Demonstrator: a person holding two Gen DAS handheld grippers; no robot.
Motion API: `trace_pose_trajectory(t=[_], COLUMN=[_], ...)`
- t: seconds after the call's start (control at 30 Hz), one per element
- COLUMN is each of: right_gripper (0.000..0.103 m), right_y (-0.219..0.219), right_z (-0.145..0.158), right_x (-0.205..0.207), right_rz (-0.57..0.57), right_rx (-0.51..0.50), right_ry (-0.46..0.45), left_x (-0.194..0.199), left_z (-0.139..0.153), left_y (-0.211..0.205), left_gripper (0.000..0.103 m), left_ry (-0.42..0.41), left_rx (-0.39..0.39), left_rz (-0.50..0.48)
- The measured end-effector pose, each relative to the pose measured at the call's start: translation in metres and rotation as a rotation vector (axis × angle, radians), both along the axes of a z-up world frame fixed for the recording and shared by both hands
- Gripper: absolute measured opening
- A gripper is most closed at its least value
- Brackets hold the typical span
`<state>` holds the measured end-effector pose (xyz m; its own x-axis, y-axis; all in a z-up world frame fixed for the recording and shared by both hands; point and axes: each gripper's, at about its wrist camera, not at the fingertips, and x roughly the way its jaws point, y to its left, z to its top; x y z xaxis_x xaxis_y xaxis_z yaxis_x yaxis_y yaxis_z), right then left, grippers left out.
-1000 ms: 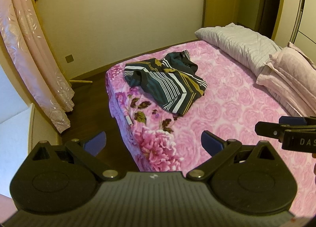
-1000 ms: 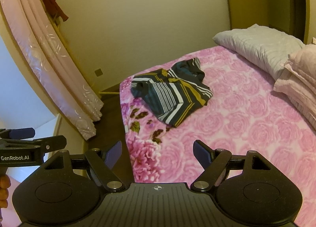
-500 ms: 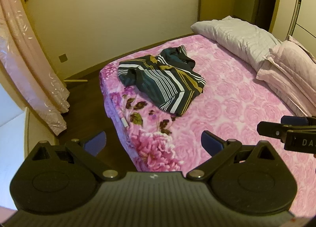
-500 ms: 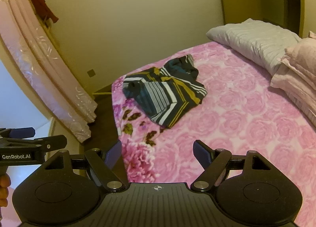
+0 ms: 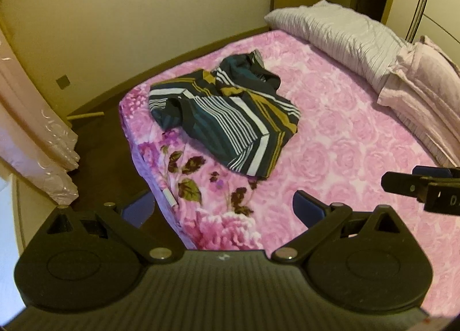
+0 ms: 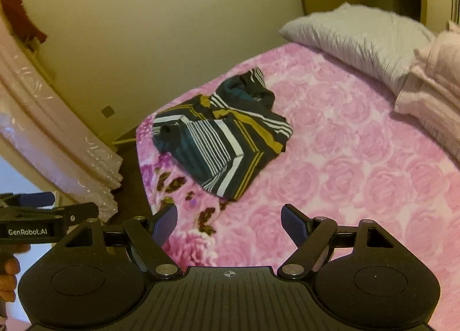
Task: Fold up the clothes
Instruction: 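Move both grippers toward the crumpled striped sweater on the bed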
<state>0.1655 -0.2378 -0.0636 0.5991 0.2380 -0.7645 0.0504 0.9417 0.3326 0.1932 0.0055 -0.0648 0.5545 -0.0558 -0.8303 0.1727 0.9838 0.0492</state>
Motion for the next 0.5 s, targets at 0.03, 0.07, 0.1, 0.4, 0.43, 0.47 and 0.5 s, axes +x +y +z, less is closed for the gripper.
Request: trace_pose_trajectory(t=[0.03,0.07,0.1,0.4,0.43,0.47,0.5], right_gripper=[0.076,0.076,0.076,0.076,0.076,0.076,0.076], right_y=[0.0,0.001,0.001,0.002,0.001,0.001,-0.001], right_z=[-0.005,-0.01,-0.013,-0.068,-0.075,-0.082,-0.09], right_x=[0.01,0.024,0.033,0.142,0.152,0.162,0.173], right_rz=[-0.007,-0.021,-0.035,-0.145,-0.156,-0.167,-0.186], right_rx=[0.011,0.024,0.033,0.061,0.057,0.054,0.049], right_ry=[0.007,0.013,0.019,0.1,0.108,0.111,0.114], left_x=[0.013,0.024,0.037,0.157,0.171,0.184,0.198], left_z=[-0.005,-0.01,-0.015,-0.059,-0.064,-0.07,-0.075], left_y=[0.005,0.009,0.014,0.051,0.055,0.058,0.061], left_gripper=[0.101,0.101,0.101,0.101,0.101,0.101,0.101], left_ry=[0.012,0.023,0.034,0.071,0.078,0.082,0.084], left_rx=[-0.002,-0.003,-0.002,0.007,0.01,0.012,0.011], left_rz=[-0.006,-0.013,-0.018,-0.05,-0.05,-0.053,-0.058])
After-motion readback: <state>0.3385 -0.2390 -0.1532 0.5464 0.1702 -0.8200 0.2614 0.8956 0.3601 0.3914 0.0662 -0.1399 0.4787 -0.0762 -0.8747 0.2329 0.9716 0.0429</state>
